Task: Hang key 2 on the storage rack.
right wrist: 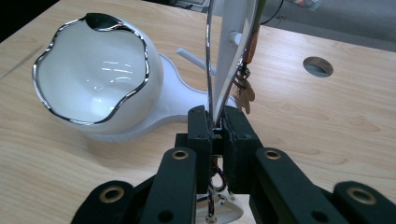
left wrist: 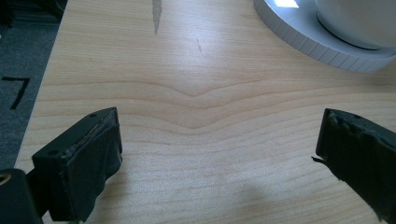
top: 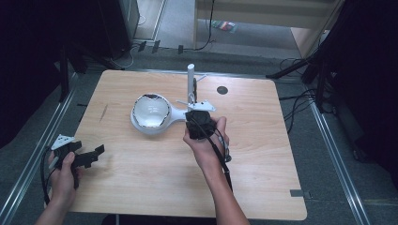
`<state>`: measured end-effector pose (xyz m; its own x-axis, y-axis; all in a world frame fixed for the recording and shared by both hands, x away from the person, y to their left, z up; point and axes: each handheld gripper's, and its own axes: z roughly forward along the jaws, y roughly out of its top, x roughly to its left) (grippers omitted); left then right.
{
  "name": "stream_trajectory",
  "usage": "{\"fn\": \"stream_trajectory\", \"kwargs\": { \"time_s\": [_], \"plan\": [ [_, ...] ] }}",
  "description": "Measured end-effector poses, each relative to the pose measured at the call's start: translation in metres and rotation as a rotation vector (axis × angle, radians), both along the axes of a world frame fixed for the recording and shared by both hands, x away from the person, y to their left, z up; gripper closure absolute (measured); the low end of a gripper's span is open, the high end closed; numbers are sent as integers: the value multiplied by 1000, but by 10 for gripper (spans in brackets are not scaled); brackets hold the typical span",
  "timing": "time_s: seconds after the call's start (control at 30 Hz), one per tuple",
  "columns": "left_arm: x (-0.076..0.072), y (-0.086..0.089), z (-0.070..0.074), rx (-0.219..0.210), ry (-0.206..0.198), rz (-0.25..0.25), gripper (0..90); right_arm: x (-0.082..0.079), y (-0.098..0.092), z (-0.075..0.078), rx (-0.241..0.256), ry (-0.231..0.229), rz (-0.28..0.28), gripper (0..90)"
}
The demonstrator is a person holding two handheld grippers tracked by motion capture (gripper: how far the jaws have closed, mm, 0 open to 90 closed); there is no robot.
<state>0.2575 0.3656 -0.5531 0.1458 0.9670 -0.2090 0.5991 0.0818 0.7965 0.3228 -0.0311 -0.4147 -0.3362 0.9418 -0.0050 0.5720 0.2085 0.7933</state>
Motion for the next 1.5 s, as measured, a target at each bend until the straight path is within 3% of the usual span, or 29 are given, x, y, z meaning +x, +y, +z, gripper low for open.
{"fn": "stream_trajectory", "kwargs": {
  "time_s": [0.83, 1.23, 1.27, 1.47, 1.5],
  "plan": [
    [-1, 0, 0, -5, 1, -5, 7, 35, 8, -36, 18, 37, -25, 838],
    [-1, 0, 0, -5, 0, -5, 7, 49, 9, -50, 44, 41, -10, 829],
    [-1, 0, 0, -5, 0, -5, 7, 50, 8, -51, 51, 42, -1, 818],
    [-1, 0, 0, -3, 2, -7, 7, 49, 0, -44, 94, -44, 49, 530],
    [-1, 0, 0, -3, 2, -6, 7, 48, -2, -43, 108, -56, 59, 528]
  ]
}}
